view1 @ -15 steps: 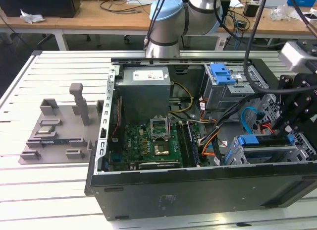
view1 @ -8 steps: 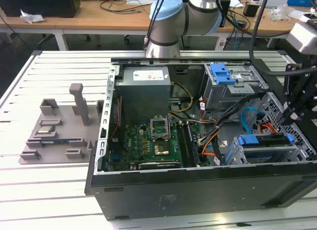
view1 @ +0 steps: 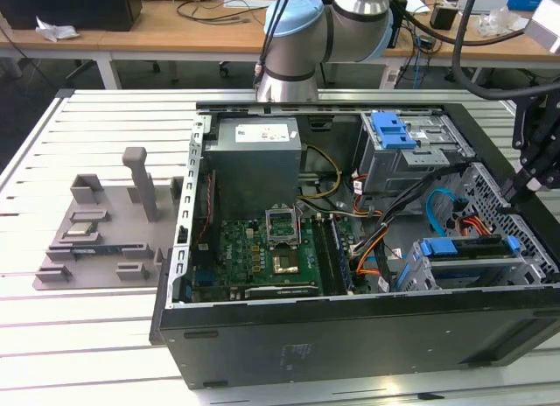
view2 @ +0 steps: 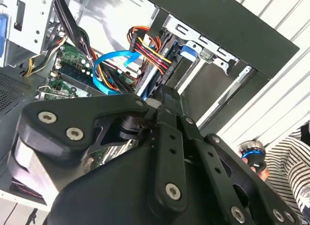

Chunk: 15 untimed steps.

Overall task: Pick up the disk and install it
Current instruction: 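Insert the first disk wire, then insert the second disk wire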

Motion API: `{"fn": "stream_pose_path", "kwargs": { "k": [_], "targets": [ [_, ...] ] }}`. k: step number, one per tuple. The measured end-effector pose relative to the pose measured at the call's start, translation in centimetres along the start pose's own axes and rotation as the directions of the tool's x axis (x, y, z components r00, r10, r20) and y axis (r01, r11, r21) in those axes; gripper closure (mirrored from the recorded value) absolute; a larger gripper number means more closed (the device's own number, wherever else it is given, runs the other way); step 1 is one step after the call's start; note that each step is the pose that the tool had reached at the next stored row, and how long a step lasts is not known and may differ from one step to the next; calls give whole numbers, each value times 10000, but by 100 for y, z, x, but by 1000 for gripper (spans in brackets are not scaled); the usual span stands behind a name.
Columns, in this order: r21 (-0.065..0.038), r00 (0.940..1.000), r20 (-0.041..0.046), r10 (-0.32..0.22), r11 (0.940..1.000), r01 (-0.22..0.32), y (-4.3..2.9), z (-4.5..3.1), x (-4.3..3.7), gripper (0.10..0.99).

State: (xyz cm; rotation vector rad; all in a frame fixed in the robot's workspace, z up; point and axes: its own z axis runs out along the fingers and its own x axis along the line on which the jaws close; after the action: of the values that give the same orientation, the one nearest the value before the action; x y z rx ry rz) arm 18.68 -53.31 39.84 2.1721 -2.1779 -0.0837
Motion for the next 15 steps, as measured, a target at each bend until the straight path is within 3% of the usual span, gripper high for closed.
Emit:
{"fn": "stream_pose_path", "kwargs": {
  "k": [9,11,12,13,15],
  "targets": [
    [1,10000,-2,1,10000,-1,0,-2,0,980],
    [0,10000,-2,0,10000,0,0,-3,0,851],
    [0,10000,-2,0,10000,0,0,-3,0,851],
    [1,10000,-2,0,10000,0,0,-3,0,788],
    [1,10000,-5,-6,10000,6,18,6,-15,788]
  ]
}}
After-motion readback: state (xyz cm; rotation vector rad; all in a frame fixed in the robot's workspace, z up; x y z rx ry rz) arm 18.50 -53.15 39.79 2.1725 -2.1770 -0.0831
